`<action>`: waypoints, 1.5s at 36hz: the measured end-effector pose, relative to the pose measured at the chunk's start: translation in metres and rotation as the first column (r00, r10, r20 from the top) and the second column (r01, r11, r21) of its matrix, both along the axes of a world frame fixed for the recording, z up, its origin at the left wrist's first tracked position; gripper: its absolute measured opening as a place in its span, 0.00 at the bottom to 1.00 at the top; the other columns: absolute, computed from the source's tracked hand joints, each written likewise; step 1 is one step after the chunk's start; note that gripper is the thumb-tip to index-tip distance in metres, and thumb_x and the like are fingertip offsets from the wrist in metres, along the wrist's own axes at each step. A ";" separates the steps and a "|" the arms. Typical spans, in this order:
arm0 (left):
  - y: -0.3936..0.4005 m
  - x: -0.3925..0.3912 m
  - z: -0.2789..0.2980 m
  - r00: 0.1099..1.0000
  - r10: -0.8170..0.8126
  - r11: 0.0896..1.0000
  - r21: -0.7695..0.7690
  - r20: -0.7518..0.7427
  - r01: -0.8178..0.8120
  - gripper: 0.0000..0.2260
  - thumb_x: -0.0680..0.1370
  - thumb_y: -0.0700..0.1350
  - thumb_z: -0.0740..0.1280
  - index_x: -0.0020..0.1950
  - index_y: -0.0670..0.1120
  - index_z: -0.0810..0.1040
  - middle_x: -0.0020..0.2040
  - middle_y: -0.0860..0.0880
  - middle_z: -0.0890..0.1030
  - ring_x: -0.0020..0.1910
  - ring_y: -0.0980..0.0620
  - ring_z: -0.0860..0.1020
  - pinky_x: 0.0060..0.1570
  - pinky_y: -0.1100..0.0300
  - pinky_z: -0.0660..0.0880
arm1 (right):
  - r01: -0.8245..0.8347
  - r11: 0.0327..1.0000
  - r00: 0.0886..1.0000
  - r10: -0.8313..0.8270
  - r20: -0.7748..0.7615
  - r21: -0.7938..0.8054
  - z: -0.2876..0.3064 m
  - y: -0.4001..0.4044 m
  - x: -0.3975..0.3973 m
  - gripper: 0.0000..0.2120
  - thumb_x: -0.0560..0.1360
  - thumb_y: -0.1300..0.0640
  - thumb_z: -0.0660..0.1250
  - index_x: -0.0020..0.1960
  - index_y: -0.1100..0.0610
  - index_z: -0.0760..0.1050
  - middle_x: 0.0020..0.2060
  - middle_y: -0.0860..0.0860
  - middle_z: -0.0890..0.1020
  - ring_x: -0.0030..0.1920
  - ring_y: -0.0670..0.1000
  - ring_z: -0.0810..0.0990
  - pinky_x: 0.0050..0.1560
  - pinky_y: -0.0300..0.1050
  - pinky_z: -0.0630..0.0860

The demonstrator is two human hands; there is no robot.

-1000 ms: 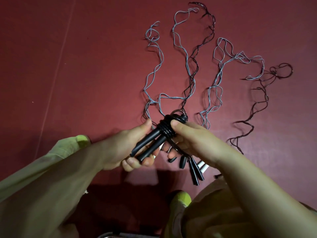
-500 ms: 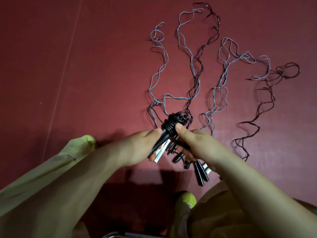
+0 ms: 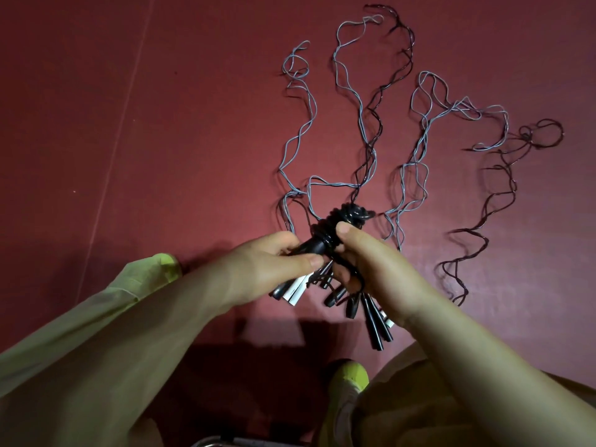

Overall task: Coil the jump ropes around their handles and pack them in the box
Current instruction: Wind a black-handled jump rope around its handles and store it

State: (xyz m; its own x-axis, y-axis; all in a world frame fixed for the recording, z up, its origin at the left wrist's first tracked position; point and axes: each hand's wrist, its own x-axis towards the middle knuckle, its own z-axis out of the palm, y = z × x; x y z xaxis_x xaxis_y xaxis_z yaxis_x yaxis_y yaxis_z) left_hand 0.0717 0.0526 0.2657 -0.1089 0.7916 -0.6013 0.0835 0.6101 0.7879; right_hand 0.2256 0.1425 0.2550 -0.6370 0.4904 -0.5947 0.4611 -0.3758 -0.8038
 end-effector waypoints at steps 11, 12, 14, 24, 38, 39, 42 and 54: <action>-0.002 0.007 0.003 0.881 -0.008 0.995 0.080 -0.474 0.052 0.22 0.65 0.60 0.74 0.41 0.44 0.71 0.34 0.52 0.71 0.33 0.54 0.69 0.34 0.59 0.64 | 0.021 0.998 0.990 -0.027 -0.136 -0.051 0.008 0.003 -0.003 0.35 0.67 0.32 0.61 0.46 0.67 0.73 0.30 0.52 0.72 0.28 0.49 0.66 0.33 0.45 0.63; -0.003 0.007 0.004 0.866 0.013 0.992 0.117 -0.500 0.052 0.21 0.66 0.58 0.74 0.41 0.44 0.71 0.34 0.53 0.70 0.33 0.55 0.69 0.33 0.60 0.64 | 0.038 0.999 0.988 -0.043 -0.148 -0.032 0.008 0.003 -0.003 0.30 0.67 0.33 0.61 0.43 0.63 0.73 0.29 0.52 0.72 0.29 0.49 0.65 0.34 0.46 0.62; -0.002 0.005 0.004 0.910 -0.003 0.989 0.131 -0.415 0.063 0.21 0.66 0.58 0.76 0.39 0.44 0.71 0.31 0.54 0.70 0.31 0.54 0.69 0.33 0.59 0.65 | 0.082 0.996 0.985 -0.084 -0.150 -0.017 0.010 0.002 -0.002 0.25 0.66 0.34 0.62 0.41 0.58 0.73 0.30 0.55 0.70 0.31 0.52 0.65 0.36 0.49 0.61; -0.004 0.004 0.017 0.482 0.125 0.981 -0.182 0.867 0.072 0.33 0.65 0.72 0.56 0.42 0.44 0.82 0.29 0.49 0.73 0.28 0.52 0.72 0.31 0.59 0.71 | 0.077 0.978 0.914 -0.148 -0.379 -0.194 0.018 0.008 0.001 0.24 0.55 0.34 0.74 0.38 0.52 0.76 0.29 0.50 0.72 0.30 0.49 0.68 0.35 0.45 0.64; -0.003 0.011 0.022 0.947 0.130 0.991 -0.076 0.293 -0.112 0.23 0.73 0.62 0.54 0.40 0.43 0.74 0.24 0.50 0.68 0.21 0.53 0.64 0.28 0.60 0.58 | -0.168 0.982 0.985 0.165 0.043 0.091 0.023 0.010 -0.001 0.43 0.71 0.24 0.51 0.43 0.67 0.74 0.30 0.58 0.70 0.25 0.50 0.66 0.28 0.42 0.65; -0.002 0.011 0.020 0.962 0.134 0.990 -0.077 0.239 -0.118 0.23 0.77 0.60 0.53 0.39 0.43 0.73 0.24 0.51 0.68 0.21 0.53 0.65 0.27 0.60 0.59 | -0.182 0.977 0.981 0.172 0.091 0.114 0.024 0.010 -0.002 0.43 0.72 0.26 0.50 0.43 0.69 0.74 0.28 0.56 0.70 0.24 0.50 0.66 0.26 0.39 0.64; -0.001 0.007 0.011 0.990 0.134 0.988 -0.087 0.035 -0.131 0.22 0.82 0.58 0.53 0.37 0.45 0.73 0.25 0.52 0.69 0.22 0.54 0.67 0.28 0.64 0.66 | -0.224 0.957 0.959 0.183 0.218 0.182 0.021 0.006 -0.005 0.40 0.74 0.31 0.48 0.37 0.69 0.71 0.20 0.48 0.68 0.23 0.50 0.67 0.30 0.43 0.67; -0.006 -0.006 0.005 0.861 -0.170 0.983 -0.024 -0.480 0.180 0.47 0.66 0.79 0.38 0.52 0.41 0.73 0.49 0.39 0.77 0.53 0.38 0.74 0.43 0.61 0.66 | -0.123 0.982 0.960 0.082 0.269 0.141 0.014 -0.008 -0.016 0.47 0.62 0.18 0.49 0.38 0.63 0.76 0.21 0.47 0.69 0.25 0.51 0.67 0.35 0.47 0.67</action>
State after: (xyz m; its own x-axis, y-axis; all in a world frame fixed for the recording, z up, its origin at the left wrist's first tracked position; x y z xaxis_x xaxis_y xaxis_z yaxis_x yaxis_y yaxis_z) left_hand 0.0655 0.0462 0.2709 -0.2374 0.8362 -0.4943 0.5572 0.5341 0.6358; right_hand 0.2098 0.1348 0.2692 -0.5213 0.5297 -0.6691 0.6920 -0.1964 -0.6946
